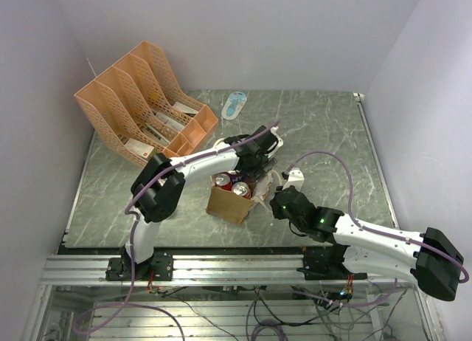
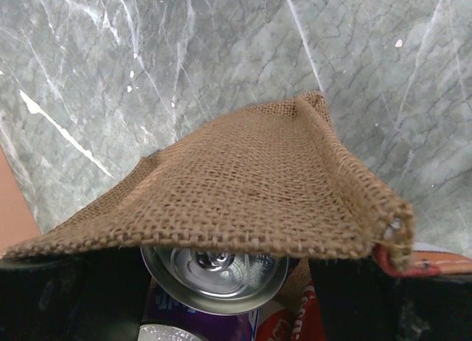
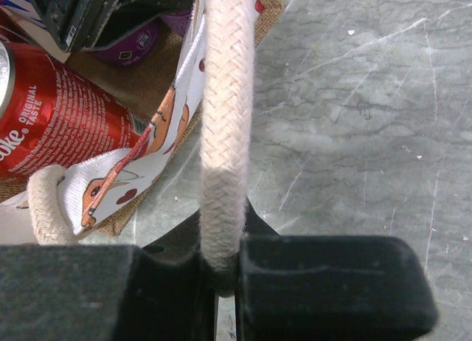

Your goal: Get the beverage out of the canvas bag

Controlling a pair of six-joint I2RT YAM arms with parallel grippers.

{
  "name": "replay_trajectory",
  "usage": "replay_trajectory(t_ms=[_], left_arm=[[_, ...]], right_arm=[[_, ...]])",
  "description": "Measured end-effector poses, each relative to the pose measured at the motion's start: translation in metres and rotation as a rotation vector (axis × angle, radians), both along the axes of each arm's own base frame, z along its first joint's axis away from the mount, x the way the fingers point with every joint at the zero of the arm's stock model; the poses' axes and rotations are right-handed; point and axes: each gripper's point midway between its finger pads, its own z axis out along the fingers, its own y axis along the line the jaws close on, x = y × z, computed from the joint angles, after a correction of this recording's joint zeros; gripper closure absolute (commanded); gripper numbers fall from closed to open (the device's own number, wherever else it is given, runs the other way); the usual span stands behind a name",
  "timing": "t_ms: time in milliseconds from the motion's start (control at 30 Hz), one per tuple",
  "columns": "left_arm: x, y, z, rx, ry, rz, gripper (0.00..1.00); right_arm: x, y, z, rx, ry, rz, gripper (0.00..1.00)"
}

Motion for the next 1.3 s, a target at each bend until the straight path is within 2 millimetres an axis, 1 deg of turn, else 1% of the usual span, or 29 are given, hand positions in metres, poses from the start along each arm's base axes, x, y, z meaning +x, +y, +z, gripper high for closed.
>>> replay_trajectory(t_ms=[100,167,300,433,500,567,633,767,833,900,1000,1067,1133,1200,1233,1300], left_arm=[[0.000,-0.001,0.001,-0.001,0.003,0.006,0.30],[0.000,-0.001,0.002,-0.005,0.004,0.010,0.35],[-0.001,-0.001,0.003,-0.013,0.009,0.023,0.47],[-0.004,0.001,0.012,-0.034,0.014,0.045,0.57],[-0.006,0.002,0.025,-0.061,0.007,0.059,0.61],[-0.007,0.003,0.043,-0.096,-0.009,0.070,0.62],[-0.009,0.005,0.064,-0.137,-0.029,0.081,0.65],[-0.016,0.011,0.118,-0.246,-0.089,0.097,0.71],[-0.022,0.018,0.144,-0.299,-0.118,0.104,0.75],[-0.030,0.027,0.164,-0.346,-0.141,0.112,0.76],[-0.044,0.044,0.186,-0.398,-0.162,0.123,0.80],[-0.053,0.055,0.196,-0.425,-0.172,0.130,0.84],[-0.063,0.067,0.203,-0.445,-0.176,0.140,0.87],[-0.074,0.081,0.205,-0.456,-0.177,0.155,0.90],[-0.080,0.091,0.203,-0.457,-0.177,0.168,0.92],[-0.093,0.111,0.197,-0.451,-0.175,0.197,0.93]], right_arm=[[0.000,0.000,0.000,0.002,-0.001,0.000,0.96],[0.000,0.001,0.000,0.003,-0.002,0.000,0.96],[0.000,0.001,0.000,0.003,-0.002,0.000,0.96],[0.000,0.001,0.000,0.003,-0.002,0.000,0.96],[0.000,0.000,0.000,0.002,-0.002,0.000,0.96],[0.000,0.001,0.000,0.003,-0.002,0.000,0.96],[0.000,0.001,0.000,0.003,-0.002,0.000,0.96],[0.000,0.000,0.000,0.002,-0.002,0.000,0.96],[0.000,0.000,0.000,0.002,-0.001,0.000,0.96],[0.000,0.000,0.000,0.002,-0.001,0.000,0.96],[0.000,0.000,0.000,-0.001,0.000,0.000,0.96],[0.000,0.000,-0.001,-0.003,0.002,0.000,0.96],[0.000,0.000,-0.001,-0.004,0.003,0.000,0.96],[0.000,0.000,-0.001,-0.004,0.003,0.000,0.96],[0.000,0.000,-0.001,-0.004,0.003,0.000,0.96],[0.000,0.000,-0.002,-0.004,0.003,0.000,0.96]])
